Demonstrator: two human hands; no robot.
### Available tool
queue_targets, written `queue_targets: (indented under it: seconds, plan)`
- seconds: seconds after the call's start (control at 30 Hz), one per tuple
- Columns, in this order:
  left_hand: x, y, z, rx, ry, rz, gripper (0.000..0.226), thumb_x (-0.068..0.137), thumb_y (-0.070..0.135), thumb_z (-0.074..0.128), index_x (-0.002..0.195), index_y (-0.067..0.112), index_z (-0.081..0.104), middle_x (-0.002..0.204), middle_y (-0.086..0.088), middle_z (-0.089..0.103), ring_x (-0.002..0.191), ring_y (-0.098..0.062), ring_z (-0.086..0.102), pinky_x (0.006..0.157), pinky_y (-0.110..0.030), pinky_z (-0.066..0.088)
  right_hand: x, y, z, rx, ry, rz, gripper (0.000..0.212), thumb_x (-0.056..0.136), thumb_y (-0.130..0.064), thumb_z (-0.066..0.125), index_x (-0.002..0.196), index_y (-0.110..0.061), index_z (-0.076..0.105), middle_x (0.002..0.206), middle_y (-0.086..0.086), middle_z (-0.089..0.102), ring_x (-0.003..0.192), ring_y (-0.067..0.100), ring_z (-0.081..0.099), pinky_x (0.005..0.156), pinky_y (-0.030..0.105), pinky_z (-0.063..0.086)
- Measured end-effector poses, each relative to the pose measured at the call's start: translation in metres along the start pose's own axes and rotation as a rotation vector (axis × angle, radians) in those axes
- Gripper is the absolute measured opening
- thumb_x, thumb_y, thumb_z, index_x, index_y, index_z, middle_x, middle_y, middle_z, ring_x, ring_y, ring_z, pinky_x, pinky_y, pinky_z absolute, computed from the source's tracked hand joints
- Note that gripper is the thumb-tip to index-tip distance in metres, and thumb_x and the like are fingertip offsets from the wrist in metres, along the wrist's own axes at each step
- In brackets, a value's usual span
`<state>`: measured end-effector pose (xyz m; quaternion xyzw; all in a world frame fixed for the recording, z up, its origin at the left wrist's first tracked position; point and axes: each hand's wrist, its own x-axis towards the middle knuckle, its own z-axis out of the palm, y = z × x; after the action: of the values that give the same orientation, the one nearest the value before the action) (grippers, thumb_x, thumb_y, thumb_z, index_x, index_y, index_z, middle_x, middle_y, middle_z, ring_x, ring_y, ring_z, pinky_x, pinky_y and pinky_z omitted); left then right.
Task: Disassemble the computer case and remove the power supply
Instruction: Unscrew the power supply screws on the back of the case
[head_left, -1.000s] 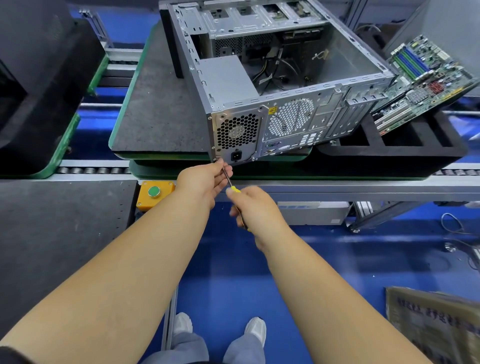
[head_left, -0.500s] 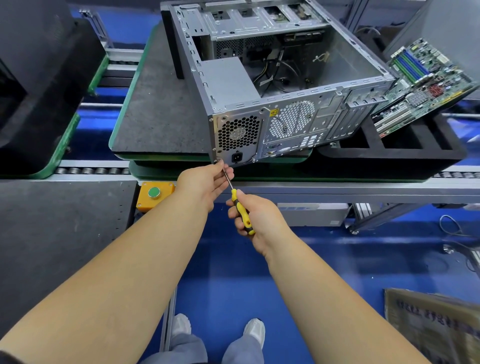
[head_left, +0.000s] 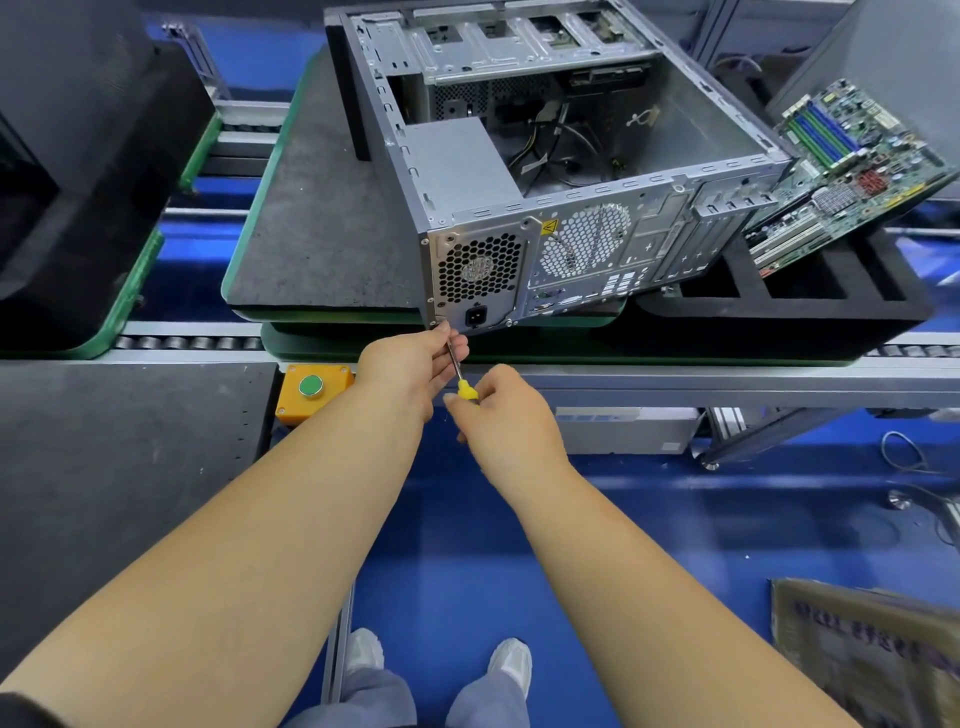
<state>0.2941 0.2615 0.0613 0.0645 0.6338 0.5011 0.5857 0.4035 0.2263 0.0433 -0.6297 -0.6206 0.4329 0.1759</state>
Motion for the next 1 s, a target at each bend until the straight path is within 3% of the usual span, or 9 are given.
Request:
queue_targets:
  seconds: [0.13, 0.2, 0.27, 0.47, 0.6, 0.73, 0.87, 0.93, 1.0]
  plan:
    - [0.002, -0.001, 0.0, -0.032, 0.004, 0.0, 0.016, 0.098, 0.017, 0.055, 0.085, 0.012, 0.062, 0.078, 0.0, 0.068, 0.071, -0.005, 0.065, 0.066, -0.017, 0.053, 0.001, -0.002, -0.009, 0.697, -0.298, 0.394, 0.046, 0.1, -0.051, 0.043, 0.084, -0.013, 0.063, 0.057, 0.003, 0.063, 0.049, 0.014, 0.05, 0.048, 0.024, 0.039]
    - [0.001, -0.001, 0.0, -0.032, 0.012, 0.0, 0.016, 0.098, 0.018, 0.056, 0.084, 0.012, 0.062, 0.076, 0.001, 0.069, 0.071, -0.005, 0.066, 0.065, -0.017, 0.054, 0.0, 0.004, -0.01, 0.901, -0.364, 0.437, 0.05, 0.103, -0.045, 0.037, 0.087, -0.007, 0.066, 0.06, 0.006, 0.061, 0.044, 0.012, 0.047, 0.044, 0.023, 0.033]
    - [0.001, -0.002, 0.0, -0.025, 0.017, 0.004, 0.015, 0.097, 0.018, 0.056, 0.085, 0.012, 0.063, 0.077, 0.001, 0.069, 0.071, -0.005, 0.067, 0.064, -0.017, 0.054, -0.002, 0.009, -0.009, 0.949, -0.371, 0.433, 0.045, 0.104, -0.038, 0.039, 0.09, -0.006, 0.066, 0.06, 0.004, 0.06, 0.043, 0.011, 0.047, 0.045, 0.023, 0.03]
    - [-0.001, -0.001, -0.001, -0.009, 0.005, 0.009, 0.015, 0.099, 0.019, 0.054, 0.089, 0.01, 0.062, 0.082, -0.001, 0.069, 0.074, -0.007, 0.066, 0.063, -0.017, 0.054, -0.002, 0.007, -0.003, 0.69, -0.236, 0.349, 0.032, 0.099, -0.042, 0.052, 0.088, -0.016, 0.068, 0.06, -0.003, 0.061, 0.062, 0.013, 0.051, 0.058, 0.028, 0.038]
    - [-0.002, 0.0, 0.001, -0.006, -0.008, 0.006, 0.018, 0.1, 0.018, 0.051, 0.086, 0.01, 0.06, 0.082, -0.002, 0.066, 0.073, -0.008, 0.063, 0.066, -0.018, 0.052, -0.003, 0.003, -0.005, 0.493, -0.125, 0.229, 0.027, 0.094, -0.044, 0.058, 0.086, -0.019, 0.059, 0.056, -0.008, 0.058, 0.055, 0.011, 0.048, 0.045, 0.02, 0.038]
    - [-0.004, 0.001, 0.002, 0.006, -0.002, 0.003, 0.019, 0.1, 0.018, 0.051, 0.084, 0.011, 0.06, 0.082, -0.002, 0.066, 0.075, -0.009, 0.063, 0.072, -0.019, 0.051, 0.0, 0.003, -0.005, 0.243, 0.013, 0.111, 0.03, 0.088, -0.043, 0.065, 0.078, -0.024, 0.044, 0.06, -0.007, 0.049, 0.054, 0.016, 0.042, 0.052, 0.03, 0.036]
    - [-0.004, 0.001, 0.003, 0.01, 0.008, -0.007, 0.02, 0.1, 0.019, 0.051, 0.084, 0.011, 0.06, 0.081, -0.001, 0.065, 0.075, -0.008, 0.062, 0.073, -0.019, 0.05, -0.002, 0.004, 0.0, -0.085, 0.115, -0.001, 0.033, 0.089, -0.048, 0.062, 0.079, -0.027, 0.038, 0.065, -0.007, 0.052, 0.055, 0.015, 0.045, 0.049, 0.029, 0.033]
    - [-0.003, 0.001, 0.004, 0.007, 0.016, -0.006, 0.019, 0.1, 0.018, 0.052, 0.084, 0.012, 0.06, 0.081, -0.001, 0.065, 0.074, -0.007, 0.062, 0.072, -0.018, 0.05, -0.001, 0.004, 0.002, -0.084, 0.1, 0.001, 0.033, 0.088, -0.049, 0.061, 0.079, -0.028, 0.038, 0.066, -0.008, 0.052, 0.056, 0.015, 0.046, 0.05, 0.029, 0.033]
    - [-0.002, 0.0, 0.003, -0.007, 0.016, -0.003, 0.018, 0.099, 0.017, 0.052, 0.084, 0.011, 0.06, 0.081, -0.001, 0.065, 0.074, -0.007, 0.063, 0.069, -0.018, 0.051, 0.001, 0.002, 0.001, 0.103, -0.009, 0.092, 0.03, 0.089, -0.048, 0.061, 0.08, -0.026, 0.043, 0.066, -0.006, 0.05, 0.056, 0.016, 0.044, 0.052, 0.028, 0.035]
